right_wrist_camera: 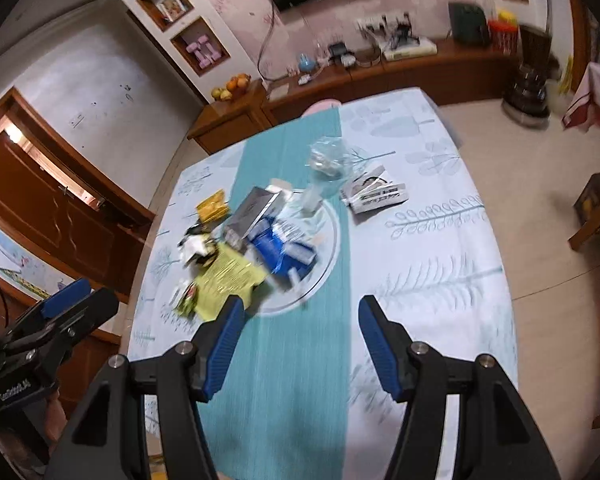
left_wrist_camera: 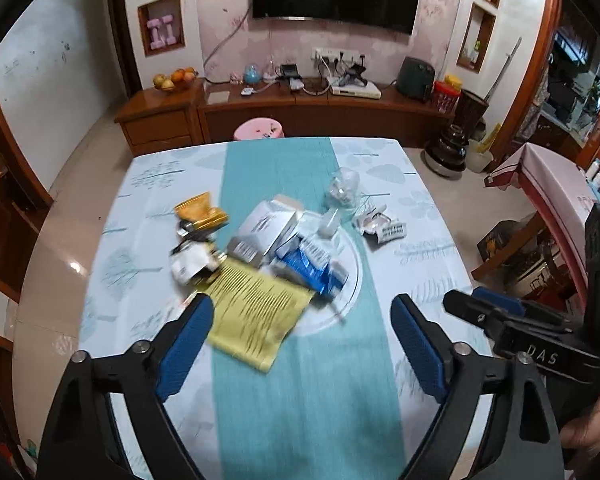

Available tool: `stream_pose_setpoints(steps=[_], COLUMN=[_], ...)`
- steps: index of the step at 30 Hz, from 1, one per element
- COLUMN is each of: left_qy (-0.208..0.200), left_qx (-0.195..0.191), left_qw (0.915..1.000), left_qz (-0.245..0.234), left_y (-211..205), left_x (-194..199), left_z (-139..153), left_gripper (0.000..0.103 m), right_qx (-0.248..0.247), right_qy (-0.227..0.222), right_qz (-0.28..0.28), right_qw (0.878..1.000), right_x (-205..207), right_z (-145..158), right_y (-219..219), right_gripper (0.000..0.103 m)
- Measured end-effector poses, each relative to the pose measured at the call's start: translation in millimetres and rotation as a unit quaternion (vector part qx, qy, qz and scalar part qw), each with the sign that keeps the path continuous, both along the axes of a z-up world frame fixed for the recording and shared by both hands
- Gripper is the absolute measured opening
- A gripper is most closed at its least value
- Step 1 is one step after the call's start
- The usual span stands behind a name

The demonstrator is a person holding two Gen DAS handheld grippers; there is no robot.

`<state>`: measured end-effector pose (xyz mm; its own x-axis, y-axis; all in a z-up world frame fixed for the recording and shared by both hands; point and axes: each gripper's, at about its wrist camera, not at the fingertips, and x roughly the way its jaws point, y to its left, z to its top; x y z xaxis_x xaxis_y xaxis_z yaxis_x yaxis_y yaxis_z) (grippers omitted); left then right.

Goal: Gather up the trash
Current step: 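Grasp the white coconut sachet with the right tool while the left tool grasps the clear bottle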

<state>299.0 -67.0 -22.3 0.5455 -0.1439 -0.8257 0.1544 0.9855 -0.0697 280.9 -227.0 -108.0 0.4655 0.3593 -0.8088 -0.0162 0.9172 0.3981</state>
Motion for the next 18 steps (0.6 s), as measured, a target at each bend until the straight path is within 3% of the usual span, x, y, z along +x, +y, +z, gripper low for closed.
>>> stream_pose_setpoints(steps=[2, 10, 18], left_qy=[0.008, 0.044, 0.079], left_qx=[0.005, 0.04, 0.031], left_qw=[0.9999, 0.9982, 0.9963], left_qz=[-0.002, -0.005, 0.016], left_y=[-15.4, -51.8, -55.2], left_x=[26.9, 106.0, 150.9], left_z=[-9.1, -55.5, -87.7], left_gripper=[0.083, 0.056, 0.054], right_qx=[0.015, 0.077, 0.084], right_qy=[0.019, 0.1, 0.152], right_qz=[0.002, -0.021, -0.056], right_qw=[1.0, 0.992, 0.983], right_x=[23.8, 109.0, 165.5], right_z=[-14.8, -81.2, -127.5], right_y=[-10.2, -28.9, -29.5], right_gripper=[0.06, 0.06, 0.06])
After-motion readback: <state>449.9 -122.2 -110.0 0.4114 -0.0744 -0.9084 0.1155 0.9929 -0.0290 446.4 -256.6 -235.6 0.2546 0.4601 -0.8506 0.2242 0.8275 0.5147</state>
